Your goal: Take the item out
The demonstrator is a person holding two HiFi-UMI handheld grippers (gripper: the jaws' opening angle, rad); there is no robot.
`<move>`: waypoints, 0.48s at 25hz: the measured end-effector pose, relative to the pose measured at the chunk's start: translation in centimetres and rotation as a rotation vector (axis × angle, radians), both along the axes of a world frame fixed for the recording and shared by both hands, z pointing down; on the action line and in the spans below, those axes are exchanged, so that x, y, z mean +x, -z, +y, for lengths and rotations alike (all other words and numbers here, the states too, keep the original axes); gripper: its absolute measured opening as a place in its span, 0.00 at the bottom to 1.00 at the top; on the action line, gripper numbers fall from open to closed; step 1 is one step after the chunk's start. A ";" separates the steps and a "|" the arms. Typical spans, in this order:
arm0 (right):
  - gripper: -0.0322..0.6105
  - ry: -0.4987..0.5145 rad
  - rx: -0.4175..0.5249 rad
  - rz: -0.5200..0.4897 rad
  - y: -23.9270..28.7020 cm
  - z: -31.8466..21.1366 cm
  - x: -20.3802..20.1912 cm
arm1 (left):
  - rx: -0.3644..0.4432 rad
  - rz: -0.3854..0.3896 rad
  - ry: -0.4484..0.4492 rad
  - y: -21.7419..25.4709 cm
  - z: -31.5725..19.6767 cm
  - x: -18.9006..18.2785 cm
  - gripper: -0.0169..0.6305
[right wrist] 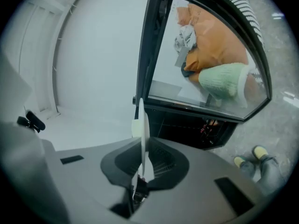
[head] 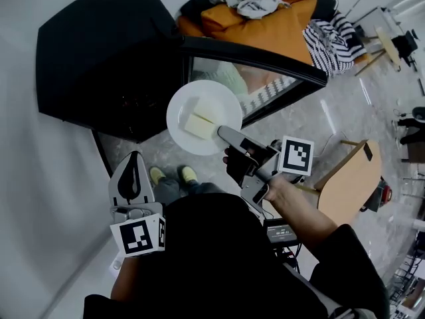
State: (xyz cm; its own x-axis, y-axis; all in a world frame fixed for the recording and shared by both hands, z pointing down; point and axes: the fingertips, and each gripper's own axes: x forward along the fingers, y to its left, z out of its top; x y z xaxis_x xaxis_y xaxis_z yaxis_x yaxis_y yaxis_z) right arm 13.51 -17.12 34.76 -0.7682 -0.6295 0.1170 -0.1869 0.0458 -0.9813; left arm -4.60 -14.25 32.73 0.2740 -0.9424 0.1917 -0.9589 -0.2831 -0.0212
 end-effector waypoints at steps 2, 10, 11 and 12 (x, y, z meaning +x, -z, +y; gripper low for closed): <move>0.09 -0.004 0.003 -0.002 0.0 0.3 0.3 | 0.003 0.001 -0.005 0.0 0.1 0.2 0.04; 0.10 -0.009 0.026 -0.012 0.6 0.7 0.6 | 0.018 -0.008 -0.020 0.5 0.3 1.0 0.04; 0.10 -0.008 0.026 -0.014 0.6 0.7 0.6 | 0.017 -0.009 -0.019 0.5 0.3 1.1 0.04; 0.10 -0.006 0.025 -0.016 0.6 0.7 0.6 | 0.017 -0.011 -0.018 0.6 0.3 1.1 0.04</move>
